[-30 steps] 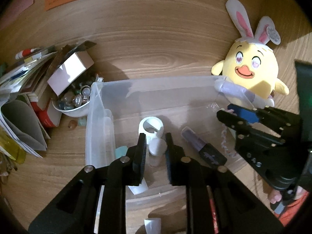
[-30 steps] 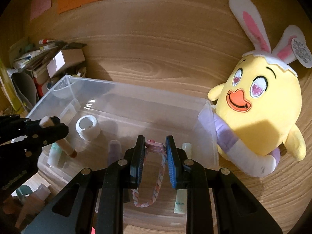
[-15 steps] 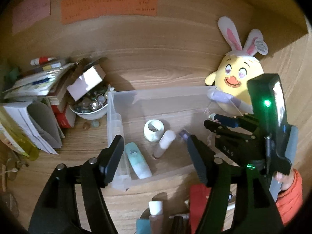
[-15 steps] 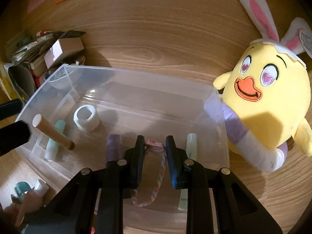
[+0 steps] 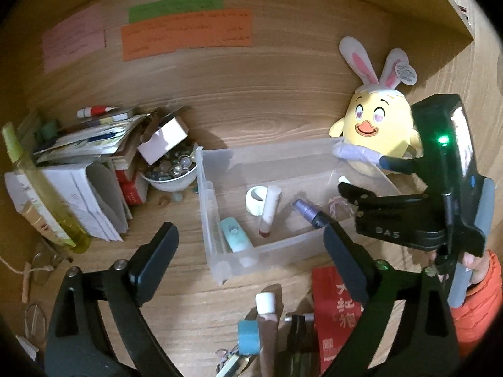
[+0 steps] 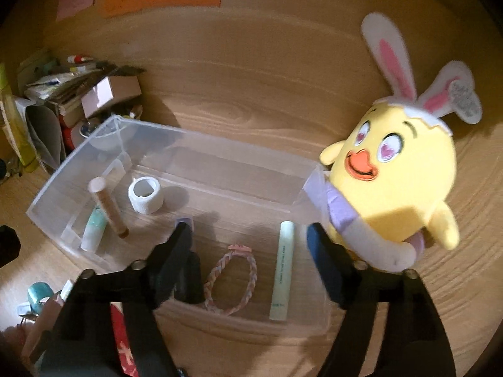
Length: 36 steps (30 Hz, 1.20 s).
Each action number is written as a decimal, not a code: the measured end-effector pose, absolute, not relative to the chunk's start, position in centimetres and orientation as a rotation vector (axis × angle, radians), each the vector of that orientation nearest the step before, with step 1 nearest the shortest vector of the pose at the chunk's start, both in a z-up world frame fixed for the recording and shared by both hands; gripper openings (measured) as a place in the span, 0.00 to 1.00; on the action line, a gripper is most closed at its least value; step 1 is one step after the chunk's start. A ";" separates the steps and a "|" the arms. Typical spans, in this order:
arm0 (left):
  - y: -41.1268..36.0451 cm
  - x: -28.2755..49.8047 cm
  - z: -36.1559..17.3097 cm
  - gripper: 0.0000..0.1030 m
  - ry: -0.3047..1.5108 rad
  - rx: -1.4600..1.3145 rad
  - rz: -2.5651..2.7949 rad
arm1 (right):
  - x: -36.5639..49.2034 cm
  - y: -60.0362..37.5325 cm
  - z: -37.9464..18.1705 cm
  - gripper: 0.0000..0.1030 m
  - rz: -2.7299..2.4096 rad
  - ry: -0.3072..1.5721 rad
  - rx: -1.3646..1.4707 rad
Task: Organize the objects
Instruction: 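Lower the braided bracelet into the box and open the right gripper, then withdraw both grippers from the box toward the remaining items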
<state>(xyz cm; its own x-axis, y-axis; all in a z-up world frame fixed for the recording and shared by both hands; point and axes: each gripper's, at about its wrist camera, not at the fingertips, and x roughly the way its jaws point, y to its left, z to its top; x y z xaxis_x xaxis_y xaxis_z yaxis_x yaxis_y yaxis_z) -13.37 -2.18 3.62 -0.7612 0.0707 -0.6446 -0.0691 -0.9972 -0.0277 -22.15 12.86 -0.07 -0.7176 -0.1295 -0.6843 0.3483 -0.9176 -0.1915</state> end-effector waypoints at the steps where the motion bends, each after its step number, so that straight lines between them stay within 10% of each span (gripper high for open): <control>1: -2.3 -13.1 3.6 0.93 -0.006 -1.057 2.879 | -21.8 12.9 0.1 0.74 -2.656 0.455 1.015; 28: -6.2 -8.2 -1.9 0.93 -0.093 -1.268 2.858 | -12.8 15.7 -1.2 0.84 -2.572 0.282 1.048; 36: -5.5 -8.2 -3.7 0.65 -0.119 -1.302 2.793 | -11.6 16.7 -3.7 0.84 -2.520 0.272 1.128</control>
<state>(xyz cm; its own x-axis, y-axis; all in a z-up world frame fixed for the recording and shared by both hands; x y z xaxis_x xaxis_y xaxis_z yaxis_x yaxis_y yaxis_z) -8.18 -5.46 -3.66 -0.6424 0.0847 -0.7617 -0.0193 -0.9954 -0.0944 -11.57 16.66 -3.71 -0.6135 -0.2491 -0.7493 0.4034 -0.9147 -0.0262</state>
